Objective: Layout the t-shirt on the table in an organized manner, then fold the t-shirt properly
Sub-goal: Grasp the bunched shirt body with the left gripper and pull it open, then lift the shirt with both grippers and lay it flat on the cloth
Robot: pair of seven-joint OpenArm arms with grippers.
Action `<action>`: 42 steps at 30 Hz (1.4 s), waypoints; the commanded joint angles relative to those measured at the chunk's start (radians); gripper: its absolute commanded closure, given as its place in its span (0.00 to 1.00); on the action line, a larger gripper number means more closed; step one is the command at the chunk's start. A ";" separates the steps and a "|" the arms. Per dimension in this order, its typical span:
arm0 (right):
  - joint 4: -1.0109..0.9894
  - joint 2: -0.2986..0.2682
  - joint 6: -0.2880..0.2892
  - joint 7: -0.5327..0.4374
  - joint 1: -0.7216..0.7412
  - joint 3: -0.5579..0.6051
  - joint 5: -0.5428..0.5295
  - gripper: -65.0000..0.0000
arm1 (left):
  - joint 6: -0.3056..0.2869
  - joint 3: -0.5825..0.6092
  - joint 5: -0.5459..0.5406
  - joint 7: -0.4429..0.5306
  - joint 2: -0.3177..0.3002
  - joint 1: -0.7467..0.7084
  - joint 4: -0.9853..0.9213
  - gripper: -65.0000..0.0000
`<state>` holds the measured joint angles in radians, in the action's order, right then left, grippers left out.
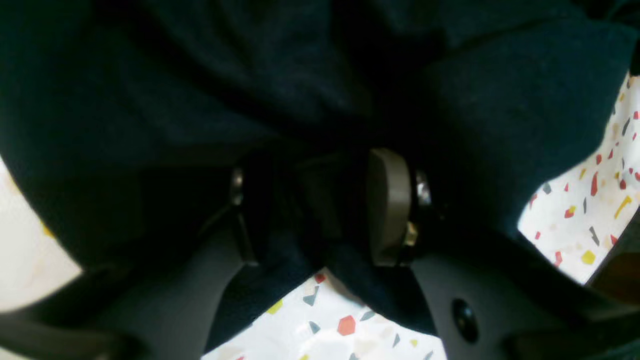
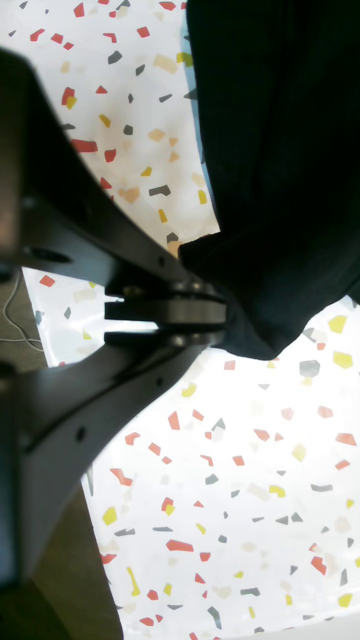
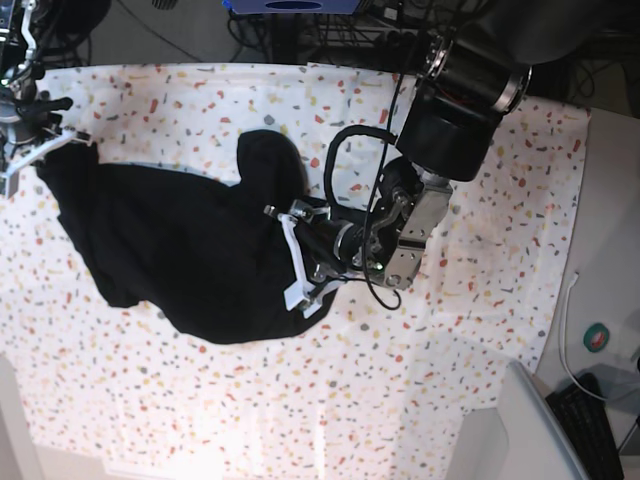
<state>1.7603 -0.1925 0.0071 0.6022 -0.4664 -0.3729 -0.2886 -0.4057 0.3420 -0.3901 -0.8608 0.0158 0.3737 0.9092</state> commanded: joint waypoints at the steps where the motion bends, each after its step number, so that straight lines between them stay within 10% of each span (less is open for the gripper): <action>1: 0.019 -0.011 -0.005 -0.021 -0.001 -0.007 -0.001 1.00 | -0.011 0.001 -0.008 0.010 0.008 0.021 0.018 0.57; 6: 0.019 -0.011 -0.005 -0.021 0.001 -0.005 -0.001 1.00 | -0.011 -0.008 -0.008 0.008 0.008 -0.009 0.078 1.00; 16: 0.019 -0.015 -0.005 -0.020 0.031 -0.007 -0.001 1.00 | -0.006 -0.094 0.000 -0.094 -0.049 -0.071 0.368 1.00; 27: 0.016 -0.020 -0.005 -0.014 0.300 -0.002 0.001 1.00 | 0.130 -0.223 0.001 -0.160 -0.207 -0.035 0.615 1.00; 42: 0.022 -0.239 -0.005 -0.021 0.828 -0.011 0.001 1.00 | 0.132 -0.231 0.231 -0.079 -0.083 0.548 0.350 1.00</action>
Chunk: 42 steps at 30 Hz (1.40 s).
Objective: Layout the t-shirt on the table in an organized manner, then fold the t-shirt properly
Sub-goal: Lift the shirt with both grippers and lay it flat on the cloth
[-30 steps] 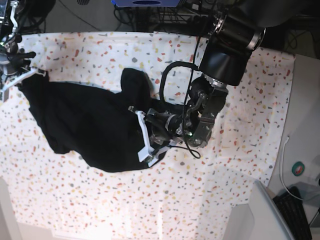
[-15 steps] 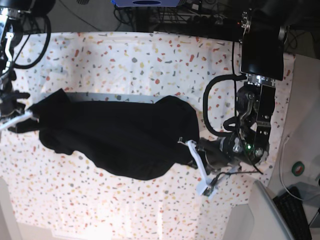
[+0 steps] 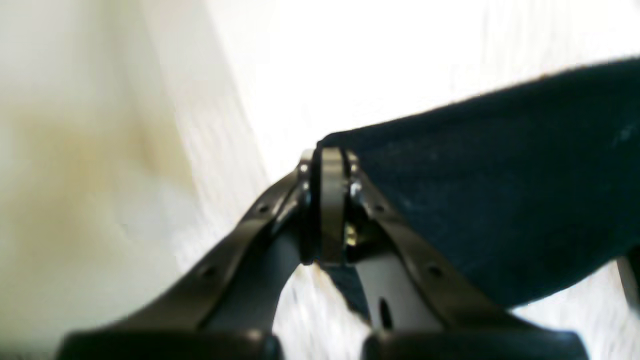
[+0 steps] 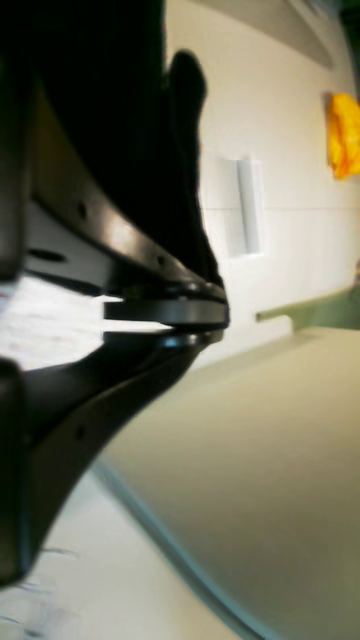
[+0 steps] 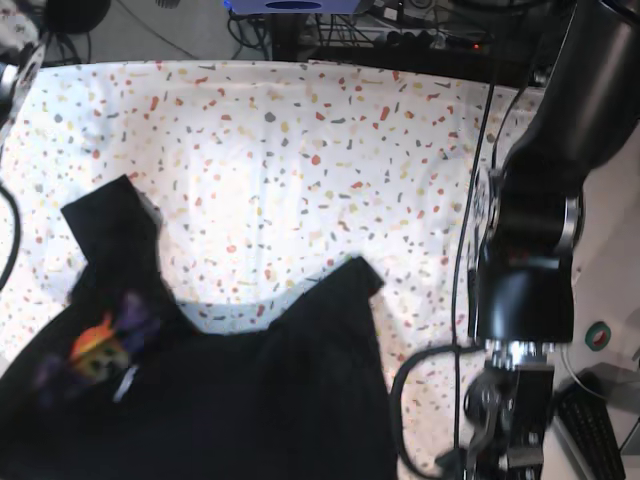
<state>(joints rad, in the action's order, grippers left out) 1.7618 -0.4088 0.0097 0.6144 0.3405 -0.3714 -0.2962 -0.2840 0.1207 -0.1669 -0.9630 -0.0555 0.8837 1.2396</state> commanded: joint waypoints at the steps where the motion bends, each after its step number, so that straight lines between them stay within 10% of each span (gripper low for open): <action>1: 0.020 -0.042 -0.007 -0.034 0.048 -0.013 0.009 1.00 | 0.010 -0.009 0.017 0.025 -0.007 0.075 0.019 1.00; 11: 0.166 -0.134 -0.006 -0.083 -0.016 -0.051 0.002 1.00 | 0.010 -0.129 0.017 -0.015 -0.031 0.099 0.188 1.00; 24: -0.001 0.256 -0.006 -0.086 -0.528 -0.057 0.007 1.00 | 0.010 -0.129 0.030 0.057 -0.097 -0.693 0.338 1.00; 40: -0.107 0.371 -0.007 -0.011 -0.734 -0.062 0.001 0.98 | 0.010 -0.143 0.022 0.118 -0.102 -0.969 0.190 0.99; 42: -0.101 0.370 -0.006 0.011 -0.752 -0.062 0.001 0.74 | 0.010 -0.145 0.023 0.118 -0.103 -0.993 0.190 0.72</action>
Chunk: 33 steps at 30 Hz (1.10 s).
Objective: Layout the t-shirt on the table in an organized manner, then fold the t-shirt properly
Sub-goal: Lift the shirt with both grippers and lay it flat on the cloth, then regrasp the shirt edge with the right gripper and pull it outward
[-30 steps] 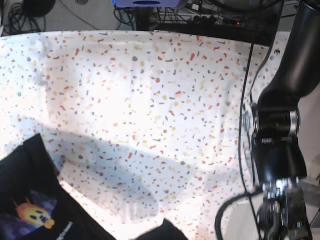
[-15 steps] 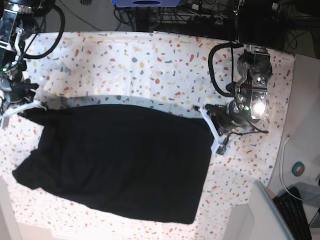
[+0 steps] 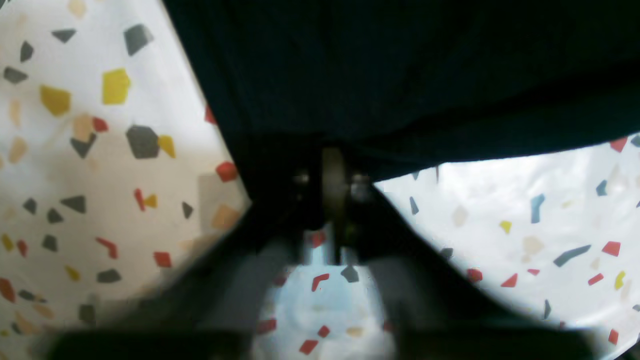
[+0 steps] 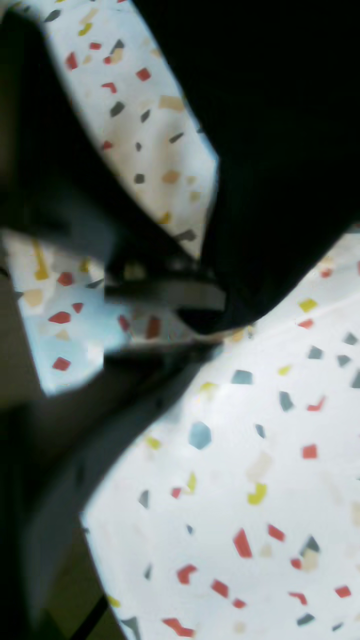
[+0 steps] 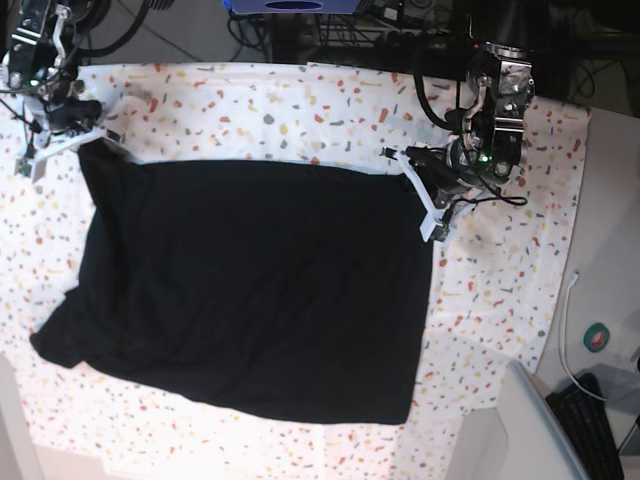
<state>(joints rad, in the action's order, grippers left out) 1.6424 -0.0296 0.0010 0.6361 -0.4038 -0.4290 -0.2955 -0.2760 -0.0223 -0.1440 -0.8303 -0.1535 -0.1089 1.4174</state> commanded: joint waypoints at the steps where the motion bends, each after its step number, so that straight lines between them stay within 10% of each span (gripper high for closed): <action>1: 0.022 -0.011 0.004 0.001 -0.019 -0.003 0.000 0.65 | 0.002 -0.003 0.004 -0.014 -0.005 -0.012 0.012 0.61; 4: 0.043 -0.016 0.092 0.008 -0.053 -0.006 0.008 0.53 | 0.002 -0.097 -0.004 -0.014 -0.004 -0.051 0.046 0.38; 11: 0.198 -0.048 0.129 -0.003 -0.097 -0.015 0.008 0.53 | -0.001 -0.245 -0.006 -0.014 0.002 -0.131 0.334 0.38; 14: 0.279 -0.060 0.129 -0.046 -0.090 0.097 0.014 0.53 | -0.001 -0.202 -0.006 -0.014 0.039 -0.091 0.348 0.53; 18: 0.281 -0.106 0.127 -0.100 -0.047 0.347 0.134 0.66 | -0.001 -0.175 0.005 -0.013 0.081 -0.018 0.244 1.00; 23: 0.088 -0.079 0.121 -0.104 0.078 0.559 0.416 0.79 | -0.001 -0.173 0.005 0.029 0.087 0.081 -0.037 1.00; 28: -0.047 0.026 0.121 -0.112 0.084 0.562 0.608 0.55 | -0.001 -0.173 0.005 0.134 0.059 0.022 -0.097 1.00; 33: -0.067 0.027 0.064 -0.149 0.090 0.560 0.623 0.55 | -0.001 -0.181 0.005 0.138 0.056 0.004 -0.106 1.00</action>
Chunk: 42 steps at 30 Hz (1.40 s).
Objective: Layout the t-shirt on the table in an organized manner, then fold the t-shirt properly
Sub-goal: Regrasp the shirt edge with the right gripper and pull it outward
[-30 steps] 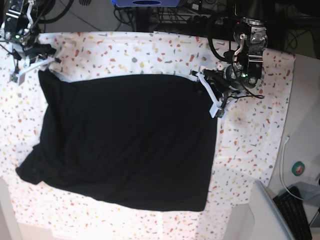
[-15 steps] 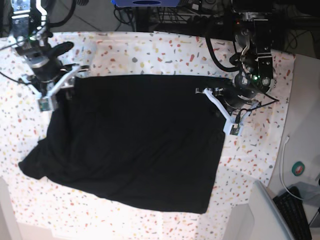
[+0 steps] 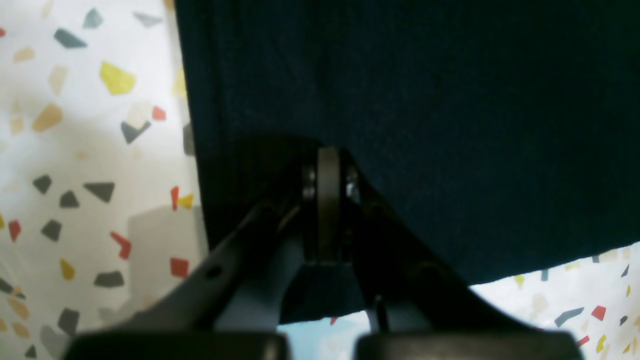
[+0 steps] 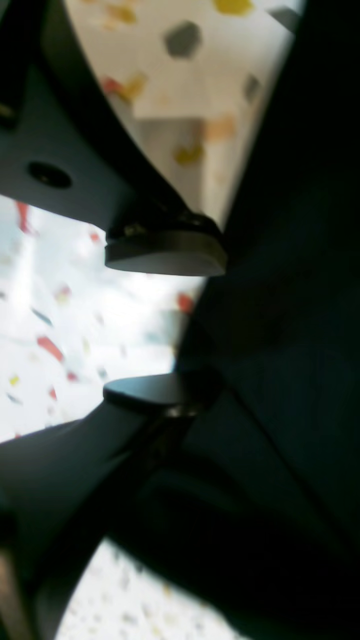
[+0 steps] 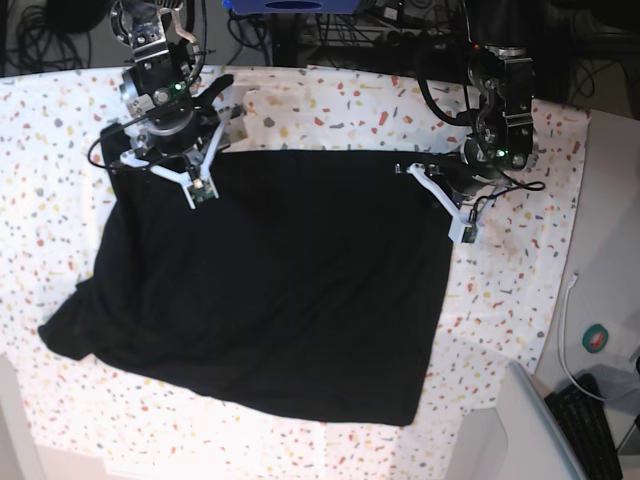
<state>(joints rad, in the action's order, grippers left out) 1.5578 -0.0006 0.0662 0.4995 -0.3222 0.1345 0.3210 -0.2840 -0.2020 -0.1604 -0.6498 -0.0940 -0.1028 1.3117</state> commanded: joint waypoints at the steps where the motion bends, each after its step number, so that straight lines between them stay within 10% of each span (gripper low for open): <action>1: 0.016 -0.002 -0.027 -0.015 0.010 -0.002 0.005 0.55 | 0.007 -0.001 0.022 -0.040 -0.010 -0.005 -0.002 1.00; 26: -0.081 -0.009 -0.044 -0.019 0.051 -0.190 0.010 0.57 | 0.007 0.003 0.023 -0.038 -0.060 -0.027 -0.001 1.00; 32: -0.081 -0.009 -0.044 -0.019 0.051 -0.189 0.005 1.00 | 0.007 -0.001 0.023 -0.038 -0.060 -0.027 -0.001 1.00; 42: 0.123 -0.008 -0.044 -0.017 0.004 -0.246 0.004 1.00 | 0.007 -0.003 0.023 -0.038 -0.072 -0.028 -0.001 1.00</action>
<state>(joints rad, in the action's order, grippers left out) 1.6615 0.0036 0.0345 0.4995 -0.3260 -0.1017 0.3141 -0.3012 -0.2005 -0.1833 -0.6426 -0.1551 -0.1246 1.3125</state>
